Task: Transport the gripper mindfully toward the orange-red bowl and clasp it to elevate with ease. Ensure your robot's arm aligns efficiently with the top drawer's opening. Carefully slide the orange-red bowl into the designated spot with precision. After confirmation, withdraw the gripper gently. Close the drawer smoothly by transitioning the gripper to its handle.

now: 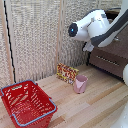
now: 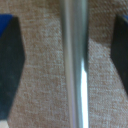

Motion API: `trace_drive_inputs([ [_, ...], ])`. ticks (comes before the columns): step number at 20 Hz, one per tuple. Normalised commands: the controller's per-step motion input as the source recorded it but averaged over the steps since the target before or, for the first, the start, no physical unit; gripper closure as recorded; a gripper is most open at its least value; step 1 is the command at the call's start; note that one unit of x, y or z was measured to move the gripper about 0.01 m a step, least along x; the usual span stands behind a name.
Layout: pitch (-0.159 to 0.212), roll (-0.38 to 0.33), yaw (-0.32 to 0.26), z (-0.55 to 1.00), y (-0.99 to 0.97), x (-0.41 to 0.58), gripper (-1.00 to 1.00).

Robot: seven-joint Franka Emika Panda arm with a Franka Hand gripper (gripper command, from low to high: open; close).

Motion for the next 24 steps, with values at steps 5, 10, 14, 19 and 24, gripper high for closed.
trace_drive_inputs([
  [5, -0.02, 0.0, 0.003, 0.0, -0.03, -0.039, 1.0],
  [10, -0.002, 0.025, 0.015, 0.14, -0.35, 0.102, 1.0],
  [14, 0.007, 0.061, 0.0, 0.42, -0.52, 0.177, 1.0],
  [19, 0.017, 0.068, 0.0, 0.55, -0.5, 0.062, 1.0],
  [24, 0.0, 0.12, 0.0, 0.52, -0.54, 0.0, 1.0],
])
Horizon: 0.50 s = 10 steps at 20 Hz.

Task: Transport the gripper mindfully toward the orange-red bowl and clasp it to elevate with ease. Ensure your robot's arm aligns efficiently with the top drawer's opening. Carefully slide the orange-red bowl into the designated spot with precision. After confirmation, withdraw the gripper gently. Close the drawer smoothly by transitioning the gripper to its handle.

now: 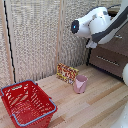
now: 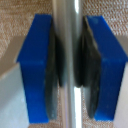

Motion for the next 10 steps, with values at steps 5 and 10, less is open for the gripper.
trace_drive_inputs([
  [5, -0.009, 0.092, 0.043, 0.27, -0.82, 0.0, 1.0],
  [10, -0.044, 0.077, 0.017, 0.14, -0.91, -0.003, 1.0],
])
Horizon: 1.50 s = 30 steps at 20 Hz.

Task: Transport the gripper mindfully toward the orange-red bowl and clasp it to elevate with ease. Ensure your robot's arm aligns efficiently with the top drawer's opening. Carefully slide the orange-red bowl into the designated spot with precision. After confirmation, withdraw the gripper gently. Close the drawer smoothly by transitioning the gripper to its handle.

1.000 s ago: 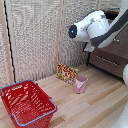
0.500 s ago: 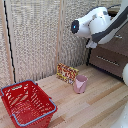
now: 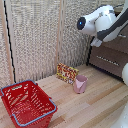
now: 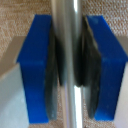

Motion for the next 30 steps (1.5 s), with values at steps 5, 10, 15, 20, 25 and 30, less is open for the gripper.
trace_drive_inputs([
  [5, -0.033, 0.027, 0.0, 0.09, -0.63, -0.005, 1.0],
  [10, -0.006, -0.003, 0.052, 0.0, -0.23, 0.0, -1.0],
  [15, 0.0, -0.011, 0.018, 0.01, 0.0, 0.025, -1.0],
  [20, -0.006, -0.049, 0.079, 0.07, -0.22, 0.102, -1.0],
  [25, 0.015, 0.003, 0.0, 0.12, -0.05, 0.087, -1.0],
  [30, 0.019, -0.011, -0.021, 0.28, 0.16, 0.0, -1.0],
])
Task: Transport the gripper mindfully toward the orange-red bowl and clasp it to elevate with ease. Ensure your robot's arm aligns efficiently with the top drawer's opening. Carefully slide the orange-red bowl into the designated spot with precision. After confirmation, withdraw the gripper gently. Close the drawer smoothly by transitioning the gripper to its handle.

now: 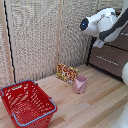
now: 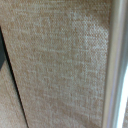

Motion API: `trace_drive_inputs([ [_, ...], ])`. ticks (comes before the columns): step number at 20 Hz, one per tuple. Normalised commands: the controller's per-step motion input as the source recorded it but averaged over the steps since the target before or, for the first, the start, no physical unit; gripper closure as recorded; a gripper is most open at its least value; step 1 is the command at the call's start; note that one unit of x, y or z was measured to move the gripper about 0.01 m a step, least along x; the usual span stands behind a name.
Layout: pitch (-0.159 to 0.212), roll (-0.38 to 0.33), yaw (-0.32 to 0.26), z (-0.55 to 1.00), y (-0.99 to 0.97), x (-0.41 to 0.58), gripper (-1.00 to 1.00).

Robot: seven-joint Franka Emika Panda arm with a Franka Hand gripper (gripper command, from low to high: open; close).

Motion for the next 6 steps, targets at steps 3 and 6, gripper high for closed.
trace_drive_inputs([
  [3, 0.009, -0.052, -0.058, 0.42, 0.14, -0.007, -1.0],
  [6, 0.043, -0.08, -0.051, 0.22, 0.2, 0.003, -1.0],
])
